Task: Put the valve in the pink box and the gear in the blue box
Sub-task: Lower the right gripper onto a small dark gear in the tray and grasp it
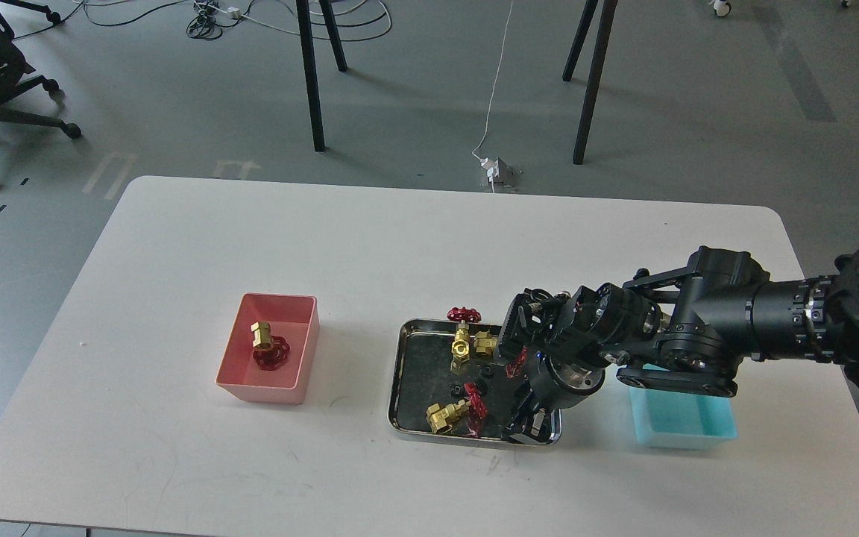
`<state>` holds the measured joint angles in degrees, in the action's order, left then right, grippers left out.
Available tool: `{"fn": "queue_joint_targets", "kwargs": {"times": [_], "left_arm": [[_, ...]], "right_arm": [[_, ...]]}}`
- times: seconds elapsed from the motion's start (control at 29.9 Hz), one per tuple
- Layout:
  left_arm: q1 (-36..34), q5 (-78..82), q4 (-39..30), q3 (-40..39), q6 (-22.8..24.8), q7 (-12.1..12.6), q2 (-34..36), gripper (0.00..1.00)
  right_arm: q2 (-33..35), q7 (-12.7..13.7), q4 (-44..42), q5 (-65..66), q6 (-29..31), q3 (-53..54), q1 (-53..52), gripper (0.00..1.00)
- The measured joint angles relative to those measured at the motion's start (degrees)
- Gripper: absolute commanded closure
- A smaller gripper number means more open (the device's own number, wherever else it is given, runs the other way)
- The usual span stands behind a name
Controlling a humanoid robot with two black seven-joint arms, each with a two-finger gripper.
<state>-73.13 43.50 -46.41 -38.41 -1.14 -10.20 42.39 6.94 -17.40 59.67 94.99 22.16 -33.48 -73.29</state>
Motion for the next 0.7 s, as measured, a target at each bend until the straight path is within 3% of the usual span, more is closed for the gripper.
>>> {"fn": "queue_joint_targets", "kwargs": {"times": [0.7], "left_arm": [[0.0, 0.0, 0.0, 0.0, 0.0, -0.1, 0.5, 0.01]], "right_arm": [[-0.2, 0.1, 0.2, -0.2, 0.0, 0.1, -0.7, 0.79]]}}
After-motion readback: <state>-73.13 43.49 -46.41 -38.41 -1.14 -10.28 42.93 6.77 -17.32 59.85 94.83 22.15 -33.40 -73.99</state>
